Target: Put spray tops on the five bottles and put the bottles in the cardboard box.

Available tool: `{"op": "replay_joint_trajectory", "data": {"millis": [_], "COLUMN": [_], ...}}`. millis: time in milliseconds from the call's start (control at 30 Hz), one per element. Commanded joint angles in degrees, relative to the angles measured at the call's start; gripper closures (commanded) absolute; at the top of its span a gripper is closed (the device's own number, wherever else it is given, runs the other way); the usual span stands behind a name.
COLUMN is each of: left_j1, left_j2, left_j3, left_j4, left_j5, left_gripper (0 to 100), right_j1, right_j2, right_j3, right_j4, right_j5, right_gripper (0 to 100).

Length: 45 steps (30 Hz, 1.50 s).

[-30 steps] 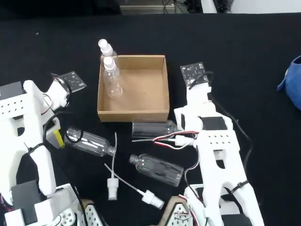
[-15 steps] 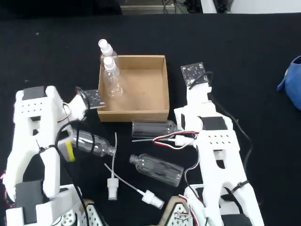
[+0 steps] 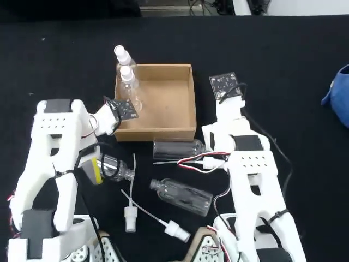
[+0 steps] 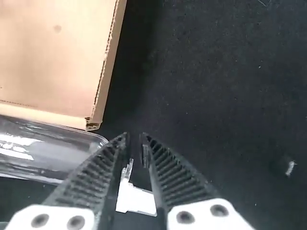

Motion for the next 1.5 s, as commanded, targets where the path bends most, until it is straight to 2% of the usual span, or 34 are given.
{"op": "replay_joint_trajectory", "data": {"millis": [0, 267, 500, 700, 833, 1133, 1333, 1467], "left_j1": [1.0, 3.2, 2.8, 3.0, 2.7, 2.5, 2.5, 2.7], "left_j2": [-4.2, -8.2, -8.2, -8.2, -8.2, -9.0, -9.0, -9.0], "left_j3": [5.5, 8.1, 10.9, 16.1, 19.9, 23.3, 21.1, 20.9], "left_j4": [-9.8, -12.7, -12.9, -23.3, -27.0, -26.6, -19.6, -19.1], "left_j5": [2.1, 1.8, -6.2, -6.9, -6.9, -6.9, -6.9, -6.9], "left_gripper": [77, 77, 77, 77, 77, 78, 78, 78], "right_j1": [1.1, 1.1, 1.1, 1.1, 1.1, 1.1, 1.1, 1.1], "right_j2": [-1.4, -1.3, -1.3, -1.3, -1.3, -1.3, -1.3, -1.3], "right_j3": [-0.1, -0.1, -0.1, -0.1, -0.1, -0.1, -0.1, -0.1], "right_j4": [-1.5, -1.5, -1.5, -1.4, -1.4, -1.5, -1.5, -1.5], "right_j5": [0.0, 0.0, 0.0, 0.0, 0.0, 0.0, 0.0, 0.0], "right_gripper": [98.3, 98.3, 98.3, 98.3, 98.3, 98.3, 98.3, 98.3]}}
